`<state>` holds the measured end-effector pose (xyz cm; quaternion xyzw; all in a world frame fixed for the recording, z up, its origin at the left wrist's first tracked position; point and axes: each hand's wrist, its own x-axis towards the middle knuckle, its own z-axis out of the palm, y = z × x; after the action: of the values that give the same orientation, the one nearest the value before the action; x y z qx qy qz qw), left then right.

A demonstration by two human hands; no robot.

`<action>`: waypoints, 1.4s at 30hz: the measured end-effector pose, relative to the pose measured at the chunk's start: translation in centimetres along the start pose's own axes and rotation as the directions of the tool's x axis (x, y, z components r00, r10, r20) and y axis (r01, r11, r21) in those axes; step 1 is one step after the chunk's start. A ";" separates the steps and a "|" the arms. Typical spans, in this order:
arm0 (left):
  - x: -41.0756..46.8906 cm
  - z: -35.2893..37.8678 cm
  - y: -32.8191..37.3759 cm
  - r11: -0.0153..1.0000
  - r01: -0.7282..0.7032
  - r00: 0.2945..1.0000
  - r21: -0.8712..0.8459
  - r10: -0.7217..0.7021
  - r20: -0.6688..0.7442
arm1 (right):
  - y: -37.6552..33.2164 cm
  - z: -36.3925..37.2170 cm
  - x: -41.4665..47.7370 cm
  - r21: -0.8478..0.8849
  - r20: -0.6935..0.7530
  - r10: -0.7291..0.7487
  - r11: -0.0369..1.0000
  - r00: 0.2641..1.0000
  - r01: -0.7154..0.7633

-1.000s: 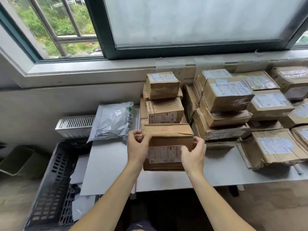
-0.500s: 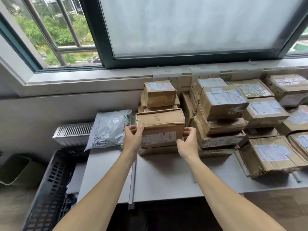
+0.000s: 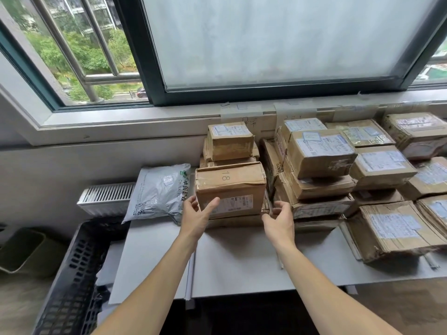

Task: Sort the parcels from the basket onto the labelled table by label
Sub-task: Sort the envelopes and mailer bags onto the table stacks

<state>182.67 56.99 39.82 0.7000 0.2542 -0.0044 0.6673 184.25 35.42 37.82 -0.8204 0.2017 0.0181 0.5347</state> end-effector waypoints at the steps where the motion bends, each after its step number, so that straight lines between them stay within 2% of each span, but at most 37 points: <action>1: -0.1 0.0 -0.4 1.000 0.006 1.000 0.003 -0.006 -0.003 | 0.2 0.1 -0.4 0.001 0.013 0.009 1.000 1.000 -0.009; 6: -2.4 -0.5 -2.6 0.997 0.065 0.998 0.049 -0.065 -0.010 | 1.0 2.4 -3.4 0.040 0.139 0.037 0.998 0.990 -0.043; 13: -7.7 -6.3 -6.7 0.980 0.178 0.977 0.083 -0.166 -0.136 | 2.4 9.1 -10.5 0.097 0.364 0.023 0.993 0.931 -0.062; 18: -10.0 -12.9 -8.7 0.969 0.242 0.943 0.055 -0.222 -0.250 | 1.7 13.8 -16.7 0.080 0.570 0.032 0.992 0.821 -0.094; 24: -11.3 -21.0 -12.7 0.949 0.311 0.911 -0.043 -0.311 -0.272 | 0.9 21.0 -23.4 -0.053 0.757 0.080 0.997 0.648 -0.062; 28: -11.3 -27.4 -16.2 0.931 0.358 0.898 -0.069 -0.364 -0.249 | 1.5 26.9 -27.4 -0.120 0.774 0.118 0.992 0.622 -0.040; 34: -10.5 -37.7 -21.5 0.878 0.463 0.862 -0.120 -0.477 -0.171 | 2.8 36.0 -34.0 -0.217 0.704 0.197 0.974 0.682 -0.057; 38: -10.9 -42.1 -24.0 0.837 0.524 0.833 -0.157 -0.542 -0.112 | 2.8 39.2 -37.9 -0.253 0.674 0.288 0.955 0.680 -0.155; 42: -10.1 -44.7 -24.9 0.816 0.565 0.814 -0.123 -0.576 -0.077 | 2.6 40.9 -38.3 -0.284 0.654 0.322 0.943 0.684 -0.173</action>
<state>150.04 94.81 24.98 0.5582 0.4890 -0.1534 0.6525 155.81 82.66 27.46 -0.7678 0.0938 0.4156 0.4786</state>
